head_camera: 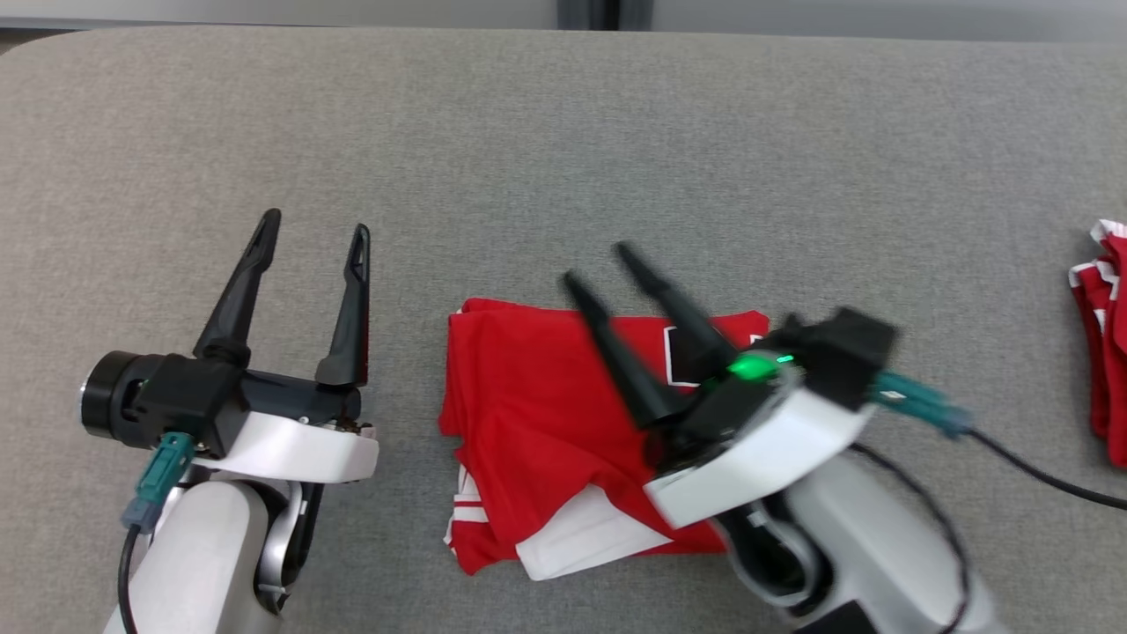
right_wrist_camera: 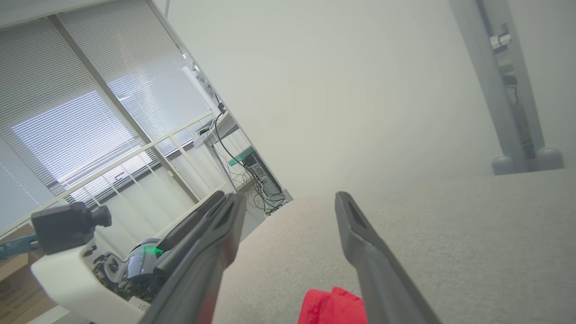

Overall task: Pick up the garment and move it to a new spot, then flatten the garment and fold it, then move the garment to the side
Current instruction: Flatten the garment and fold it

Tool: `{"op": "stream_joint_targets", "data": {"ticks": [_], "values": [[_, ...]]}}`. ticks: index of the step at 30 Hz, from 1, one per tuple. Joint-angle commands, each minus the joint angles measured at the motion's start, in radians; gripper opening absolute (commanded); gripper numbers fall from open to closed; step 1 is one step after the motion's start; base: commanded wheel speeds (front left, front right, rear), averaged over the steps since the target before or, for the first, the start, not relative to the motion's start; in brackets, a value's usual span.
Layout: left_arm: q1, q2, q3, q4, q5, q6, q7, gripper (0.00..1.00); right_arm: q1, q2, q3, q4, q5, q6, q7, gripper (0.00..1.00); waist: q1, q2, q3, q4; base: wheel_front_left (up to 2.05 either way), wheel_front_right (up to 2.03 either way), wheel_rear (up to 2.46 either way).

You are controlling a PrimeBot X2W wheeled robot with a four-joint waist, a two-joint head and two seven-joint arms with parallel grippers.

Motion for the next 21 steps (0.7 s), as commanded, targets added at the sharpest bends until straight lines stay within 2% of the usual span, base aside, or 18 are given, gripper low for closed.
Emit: {"op": "stream_joint_targets", "data": {"ticks": [1,6,7,10,16,21], "values": [[0.004,0.006,0.011,-0.007,0.008,0.002,-0.003,1.0,0.031,-0.023,-0.055,-0.036,-0.025,0.001,-0.001,1.0,0.0,0.0,0.001,-0.015,0.0,0.0,0.0],[0.016,0.026,0.038,-0.022,0.019,0.009,-0.003,1.0,0.136,-0.066,-0.289,-0.169,-0.122,0.001,-0.001,1.0,0.0,0.0,0.002,-0.044,0.0,0.0,0.0],[0.017,0.032,0.045,-0.029,0.022,0.012,-0.003,1.0,0.177,-0.081,-0.368,-0.203,-0.152,0.001,-0.001,1.0,0.0,0.0,-0.001,-0.053,0.0,0.0,0.0],[0.035,0.039,0.056,-0.035,0.024,0.017,-0.003,1.0,0.237,-0.1,-0.465,-0.231,-0.21,0.001,-0.001,1.0,0.0,0.0,-0.013,-0.066,0.0,0.0,0.0],[0.076,0.052,0.07,-0.05,0.023,0.031,-0.003,1.0,0.344,-0.13,-0.606,-0.233,-0.32,0.001,0.018,1.0,0.0,0.0,-0.055,-0.076,0.0,0.0,0.0],[0.129,0.056,0.079,-0.05,0.017,0.041,-0.003,1.0,0.422,-0.131,-0.678,-0.222,-0.378,0.001,0.058,1.0,0.0,0.0,-0.098,-0.076,0.0,0.0,0.0]]}}
